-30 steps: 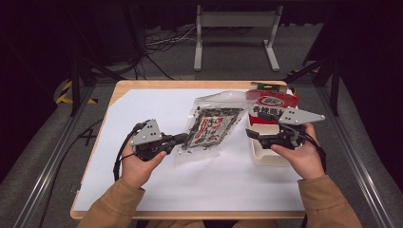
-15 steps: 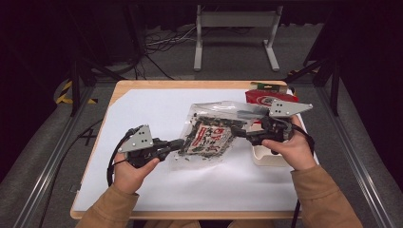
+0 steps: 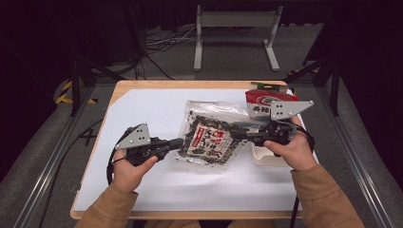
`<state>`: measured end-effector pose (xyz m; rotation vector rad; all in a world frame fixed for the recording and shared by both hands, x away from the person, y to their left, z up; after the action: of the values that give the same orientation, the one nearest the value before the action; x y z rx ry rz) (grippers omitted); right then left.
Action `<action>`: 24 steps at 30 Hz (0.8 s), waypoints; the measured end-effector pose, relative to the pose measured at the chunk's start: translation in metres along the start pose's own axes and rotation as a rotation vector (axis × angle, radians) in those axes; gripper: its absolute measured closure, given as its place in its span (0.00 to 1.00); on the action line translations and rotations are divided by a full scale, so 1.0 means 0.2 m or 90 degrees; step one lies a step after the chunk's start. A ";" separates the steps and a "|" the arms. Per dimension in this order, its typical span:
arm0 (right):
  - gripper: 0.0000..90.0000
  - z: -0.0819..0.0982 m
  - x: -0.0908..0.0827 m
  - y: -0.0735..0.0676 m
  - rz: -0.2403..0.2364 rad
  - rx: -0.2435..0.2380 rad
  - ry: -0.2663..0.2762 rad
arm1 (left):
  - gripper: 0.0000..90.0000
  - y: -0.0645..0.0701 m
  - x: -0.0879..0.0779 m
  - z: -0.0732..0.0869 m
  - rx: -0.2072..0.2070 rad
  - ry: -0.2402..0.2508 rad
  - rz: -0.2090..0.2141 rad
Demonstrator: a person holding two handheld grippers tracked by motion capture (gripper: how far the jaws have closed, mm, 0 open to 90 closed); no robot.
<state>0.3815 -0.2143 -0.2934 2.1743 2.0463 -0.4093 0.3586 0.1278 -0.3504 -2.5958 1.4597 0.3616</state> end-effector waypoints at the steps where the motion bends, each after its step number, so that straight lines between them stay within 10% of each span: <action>1: 0.82 -0.01 0.00 -0.01 -0.011 0.000 0.004 | 1.00 0.00 0.00 0.00 -0.005 0.001 0.002; 11: 0.85 -0.05 -0.04 -0.05 -0.009 -0.007 -0.002 | 0.88 -0.03 0.01 0.02 -0.031 -0.003 0.006; 24: 0.85 -0.16 -0.27 -0.10 0.080 -0.033 -0.032 | 0.76 -0.13 -0.02 0.08 -0.040 -0.067 -0.025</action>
<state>0.3628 -0.2560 -0.2450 2.2232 1.8616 -0.3881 0.3761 0.1474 -0.3648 -2.6061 1.3817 0.5393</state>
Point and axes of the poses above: each handheld gripper's, and its own axes: x roughly forward along the jaws, z roughly out of its underside, y roughly to its right, the point moved 2 cm from there along x, roughly forward along the jaws, and after that the axes turned 10 degrees about -z, right-handed, at the moved point
